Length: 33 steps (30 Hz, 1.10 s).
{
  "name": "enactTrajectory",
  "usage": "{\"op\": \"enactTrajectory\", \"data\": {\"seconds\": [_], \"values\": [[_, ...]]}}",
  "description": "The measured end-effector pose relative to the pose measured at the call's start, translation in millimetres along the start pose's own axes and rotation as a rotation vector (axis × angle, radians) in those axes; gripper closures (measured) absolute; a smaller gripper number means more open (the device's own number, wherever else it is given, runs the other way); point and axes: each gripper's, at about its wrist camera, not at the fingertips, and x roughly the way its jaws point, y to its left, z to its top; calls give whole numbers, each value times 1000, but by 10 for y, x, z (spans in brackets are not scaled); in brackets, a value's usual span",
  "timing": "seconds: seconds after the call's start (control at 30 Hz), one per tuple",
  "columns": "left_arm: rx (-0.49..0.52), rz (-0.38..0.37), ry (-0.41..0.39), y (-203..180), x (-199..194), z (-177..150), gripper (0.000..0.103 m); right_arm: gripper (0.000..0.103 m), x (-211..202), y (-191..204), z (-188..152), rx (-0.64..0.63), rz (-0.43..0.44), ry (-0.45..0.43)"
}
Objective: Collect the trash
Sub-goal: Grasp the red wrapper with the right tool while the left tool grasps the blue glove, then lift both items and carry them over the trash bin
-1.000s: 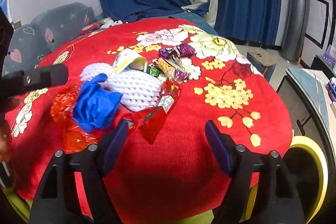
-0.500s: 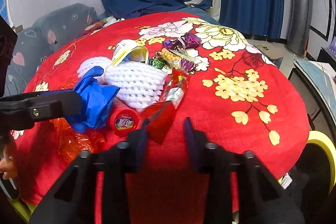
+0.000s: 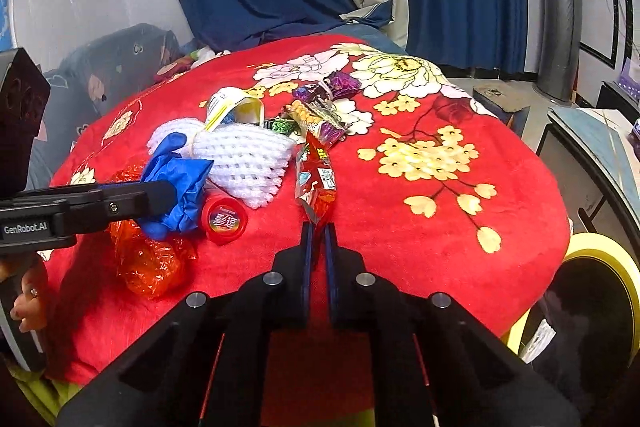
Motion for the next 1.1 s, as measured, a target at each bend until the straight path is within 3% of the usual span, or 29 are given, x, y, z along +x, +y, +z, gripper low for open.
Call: {"op": "enactTrajectory", "data": {"seconds": [0.27, 0.6, 1.1], "values": [[-13, -27, -46, 39, -128, 57, 89, 98, -135, 27, 24, -15, 22, -25], [-1, -61, -164, -32, -504, 232, 89, 99, -403, 38, 62, -28, 21, -67], [57, -88, -239, -362, -732, 284, 89, 99, -800, -43, 155, -17, -7, -167]]}}
